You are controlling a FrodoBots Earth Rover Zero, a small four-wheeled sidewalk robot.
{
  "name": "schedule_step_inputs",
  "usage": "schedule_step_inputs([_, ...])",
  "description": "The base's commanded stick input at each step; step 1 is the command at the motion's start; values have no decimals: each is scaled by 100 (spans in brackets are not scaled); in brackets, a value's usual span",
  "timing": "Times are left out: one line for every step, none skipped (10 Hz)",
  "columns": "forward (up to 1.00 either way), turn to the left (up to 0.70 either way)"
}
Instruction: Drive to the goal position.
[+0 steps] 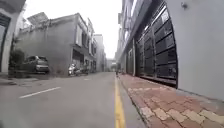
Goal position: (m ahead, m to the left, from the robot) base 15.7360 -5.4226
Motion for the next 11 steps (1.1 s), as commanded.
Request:
schedule_step_inputs([50, 0])
schedule_step_inputs([50, 0])
schedule_step_inputs([50, 0])
schedule_step_inputs([50, 0])
schedule_step_inputs([50, 0])
schedule_step_inputs([50, 0])
schedule_step_inputs([50, 0])
schedule_step_inputs([50, 0])
schedule_step_inputs([50, 0])
schedule_step_inputs([50, 0])
schedule_step_inputs([50, 0])
